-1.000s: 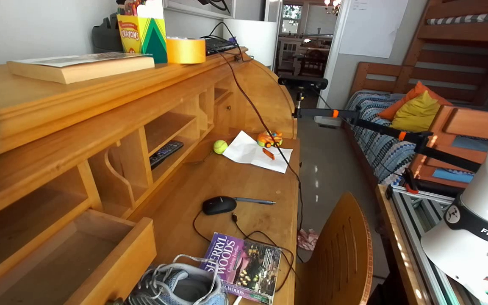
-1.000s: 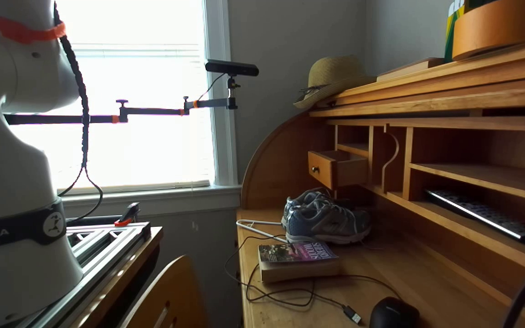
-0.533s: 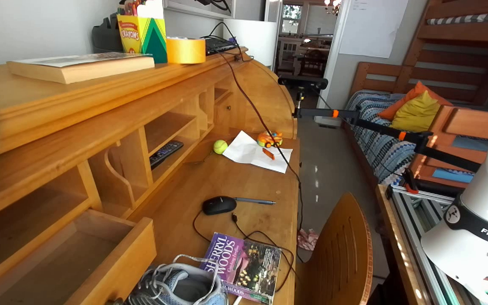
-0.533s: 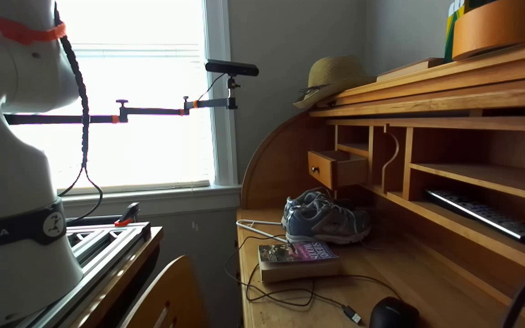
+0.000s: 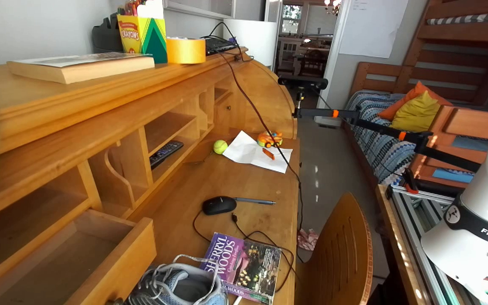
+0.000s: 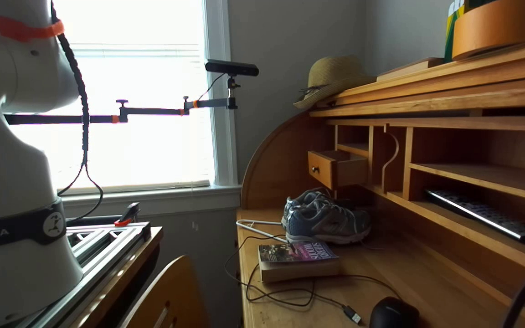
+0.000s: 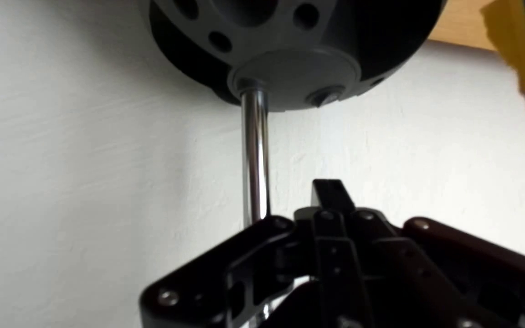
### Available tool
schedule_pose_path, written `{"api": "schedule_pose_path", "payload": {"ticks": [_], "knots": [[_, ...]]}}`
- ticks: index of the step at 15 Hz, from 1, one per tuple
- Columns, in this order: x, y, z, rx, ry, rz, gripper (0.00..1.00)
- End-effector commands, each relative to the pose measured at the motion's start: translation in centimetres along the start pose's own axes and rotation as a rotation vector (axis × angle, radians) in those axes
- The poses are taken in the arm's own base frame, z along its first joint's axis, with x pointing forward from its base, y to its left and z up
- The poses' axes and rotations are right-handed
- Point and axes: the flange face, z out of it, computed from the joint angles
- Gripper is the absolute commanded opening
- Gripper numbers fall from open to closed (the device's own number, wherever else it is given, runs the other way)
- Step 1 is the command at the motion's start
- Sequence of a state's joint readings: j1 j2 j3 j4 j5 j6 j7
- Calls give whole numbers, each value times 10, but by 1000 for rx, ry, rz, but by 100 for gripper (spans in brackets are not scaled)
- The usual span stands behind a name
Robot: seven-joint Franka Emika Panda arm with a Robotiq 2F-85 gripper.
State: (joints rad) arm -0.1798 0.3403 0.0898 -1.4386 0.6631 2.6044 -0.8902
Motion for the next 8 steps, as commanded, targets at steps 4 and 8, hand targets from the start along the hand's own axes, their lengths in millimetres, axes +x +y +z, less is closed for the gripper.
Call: {"api": "schedule_pose_path", "payload": {"ticks": [4,8], "knots": [[4,0,-20,-24,1,-4,0],[-6,3,-8,-35,-64,-2,0]]}}
